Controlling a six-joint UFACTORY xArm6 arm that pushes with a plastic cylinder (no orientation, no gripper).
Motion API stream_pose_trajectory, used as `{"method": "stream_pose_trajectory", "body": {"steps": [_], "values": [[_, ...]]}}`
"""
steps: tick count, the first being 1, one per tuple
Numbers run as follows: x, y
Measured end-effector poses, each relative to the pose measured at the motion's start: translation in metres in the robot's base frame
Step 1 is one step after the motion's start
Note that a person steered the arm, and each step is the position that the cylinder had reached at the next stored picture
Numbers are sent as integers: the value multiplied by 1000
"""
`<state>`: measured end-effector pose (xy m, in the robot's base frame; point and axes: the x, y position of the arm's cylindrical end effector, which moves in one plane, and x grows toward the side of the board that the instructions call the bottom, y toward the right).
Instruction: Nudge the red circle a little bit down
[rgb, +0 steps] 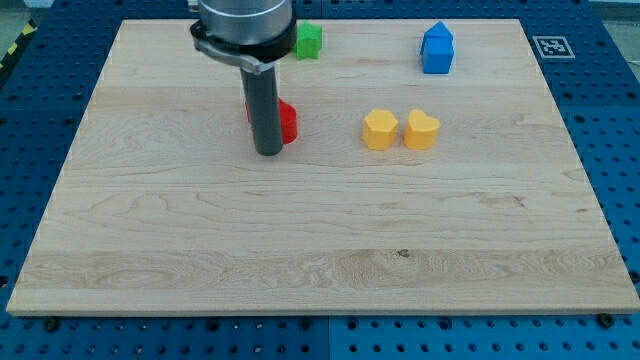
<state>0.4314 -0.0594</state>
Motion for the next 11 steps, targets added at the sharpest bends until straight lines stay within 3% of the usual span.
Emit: {"method": "stream_pose_trajectory", "body": {"steps": [3, 4, 5, 6, 11], "values": [[-40, 78], [-71, 97], [-97, 77], [-97, 42], [-71, 36]]}}
